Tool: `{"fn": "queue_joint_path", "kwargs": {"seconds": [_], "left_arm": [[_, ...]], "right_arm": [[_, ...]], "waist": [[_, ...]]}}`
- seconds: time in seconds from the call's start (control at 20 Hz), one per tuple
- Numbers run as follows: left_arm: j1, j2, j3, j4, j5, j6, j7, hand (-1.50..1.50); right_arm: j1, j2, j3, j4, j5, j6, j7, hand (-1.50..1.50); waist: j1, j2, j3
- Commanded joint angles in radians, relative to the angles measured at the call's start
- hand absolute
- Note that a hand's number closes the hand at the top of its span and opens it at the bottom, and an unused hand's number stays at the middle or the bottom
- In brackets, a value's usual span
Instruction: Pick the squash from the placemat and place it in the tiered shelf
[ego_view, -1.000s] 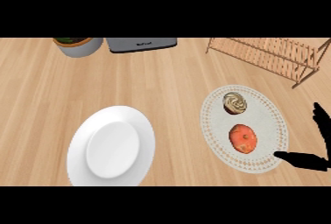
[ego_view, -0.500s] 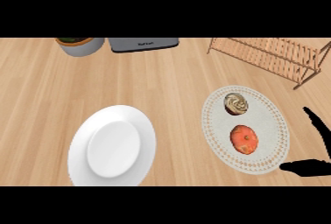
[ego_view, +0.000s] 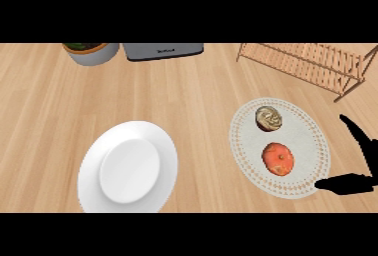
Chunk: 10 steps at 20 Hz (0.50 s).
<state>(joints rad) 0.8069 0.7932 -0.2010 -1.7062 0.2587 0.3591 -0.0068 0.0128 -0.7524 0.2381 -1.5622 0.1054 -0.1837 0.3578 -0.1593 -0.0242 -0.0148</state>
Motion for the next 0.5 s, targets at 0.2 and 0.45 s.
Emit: {"fn": "queue_joint_path", "kwargs": {"seconds": [0.2, 0.45], "left_arm": [[-0.282, -0.112, -0.017, -0.178, 0.024, -0.026, -0.115, 0.00], [-0.304, -0.127, -0.020, -0.158, 0.018, -0.037, -0.126, 0.00]], "right_arm": [[-0.036, 0.009, 0.033, -0.070, 0.035, -0.009, 0.146, -1.50], [-0.060, 0.028, 0.068, -0.109, 0.064, -0.015, 0.232, -1.50]], "waist": [[-0.032, 0.000, -0.004], [-0.015, 0.004, -0.002]]}}
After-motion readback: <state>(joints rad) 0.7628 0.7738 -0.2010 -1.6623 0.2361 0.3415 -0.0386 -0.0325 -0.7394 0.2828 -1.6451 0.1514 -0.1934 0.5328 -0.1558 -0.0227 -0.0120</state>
